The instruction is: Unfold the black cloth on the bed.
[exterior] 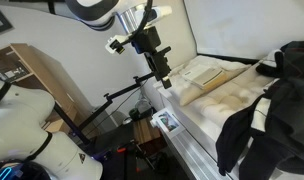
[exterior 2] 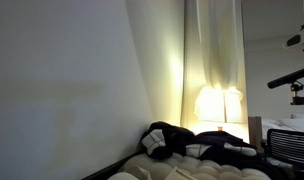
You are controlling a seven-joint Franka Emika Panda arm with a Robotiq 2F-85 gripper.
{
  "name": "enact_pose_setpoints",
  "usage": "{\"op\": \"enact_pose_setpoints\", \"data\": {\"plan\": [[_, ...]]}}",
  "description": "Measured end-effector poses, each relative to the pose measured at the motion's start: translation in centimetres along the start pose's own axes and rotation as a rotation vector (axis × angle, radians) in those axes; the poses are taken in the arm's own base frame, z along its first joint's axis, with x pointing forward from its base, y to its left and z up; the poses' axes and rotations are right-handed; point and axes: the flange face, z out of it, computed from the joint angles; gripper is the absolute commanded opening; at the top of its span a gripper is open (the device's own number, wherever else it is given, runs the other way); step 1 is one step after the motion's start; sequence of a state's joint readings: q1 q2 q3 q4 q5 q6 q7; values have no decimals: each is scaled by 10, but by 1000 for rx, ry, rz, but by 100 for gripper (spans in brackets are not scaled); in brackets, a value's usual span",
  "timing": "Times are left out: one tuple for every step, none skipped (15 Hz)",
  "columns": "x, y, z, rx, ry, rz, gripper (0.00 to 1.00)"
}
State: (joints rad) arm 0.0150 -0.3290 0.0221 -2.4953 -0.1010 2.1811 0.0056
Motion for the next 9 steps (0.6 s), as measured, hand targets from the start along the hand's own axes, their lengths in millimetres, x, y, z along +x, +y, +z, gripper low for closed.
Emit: {"op": "enact_pose_setpoints", "data": {"plan": [[1,1,3,1,-4,13,100],[4,3,7,-1,6,48,100],[10,7,13,0,22,86,100],[17,11,22,3,38,125,100],[24,16,33,6,52,161,100],[32,21,44,5,62,194,100],[39,25,56,7,64,220,100],[46,28,67,6,63,240,100],[53,31,77,3,61,254,100]]}}
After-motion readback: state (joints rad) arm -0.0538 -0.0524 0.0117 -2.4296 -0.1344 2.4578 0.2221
